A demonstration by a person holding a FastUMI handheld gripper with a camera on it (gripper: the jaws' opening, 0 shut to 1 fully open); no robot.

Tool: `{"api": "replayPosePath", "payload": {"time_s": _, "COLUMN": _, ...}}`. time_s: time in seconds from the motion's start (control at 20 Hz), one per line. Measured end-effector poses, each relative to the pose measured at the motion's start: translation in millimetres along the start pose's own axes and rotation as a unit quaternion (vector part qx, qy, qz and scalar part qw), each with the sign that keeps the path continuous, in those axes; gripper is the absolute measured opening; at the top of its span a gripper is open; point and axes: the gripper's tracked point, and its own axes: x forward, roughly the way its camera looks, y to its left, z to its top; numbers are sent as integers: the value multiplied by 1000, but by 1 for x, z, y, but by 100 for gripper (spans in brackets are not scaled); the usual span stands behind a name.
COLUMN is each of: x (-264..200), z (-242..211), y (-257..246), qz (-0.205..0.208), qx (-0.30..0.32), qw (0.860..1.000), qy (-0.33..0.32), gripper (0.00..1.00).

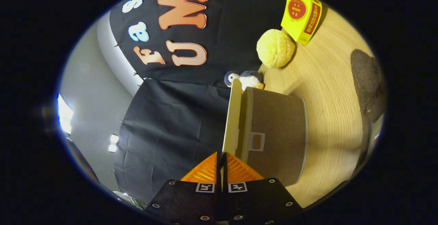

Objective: Open the storage box then place both shoes into the box .Put the left shoe in first, then the right shoe, with the right side of both shoes facing outward in a uniform manner.

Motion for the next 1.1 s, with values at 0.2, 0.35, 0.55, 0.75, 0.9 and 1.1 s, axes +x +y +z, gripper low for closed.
{"api": "replayPosePath", "payload": {"time_s": 0.2, "x": 5, "z": 4, "y": 30, "qz": -5, "qx": -19, "qw": 1000, "qy": -17, "gripper": 0}}
{"api": "replayPosePath", "payload": {"time_s": 0.35, "x": 17, "z": 4, "y": 66, "qz": 5, "qx": -34, "qw": 999, "qy": -30, "gripper": 0}}
{"api": "replayPosePath", "payload": {"time_s": 0.55, "x": 48, "z": -1, "y": 116, "qz": 16, "qx": -68, "qw": 997, "qy": -28, "gripper": 0}}
{"api": "replayPosePath", "payload": {"time_s": 0.75, "x": 97, "z": -21, "y": 139, "qz": -2, "qx": -99, "qw": 995, "qy": -5, "gripper": 0}}
{"api": "replayPosePath", "payload": {"time_s": 0.9, "x": 136, "z": -41, "y": 151, "qz": -6, "qx": -111, "qw": 994, "qy": 16, "gripper": 0}}
{"api": "replayPosePath", "payload": {"time_s": 1.1, "x": 180, "z": -67, "y": 151, "qz": -20, "qx": -121, "qw": 992, "qy": 42, "gripper": 0}}
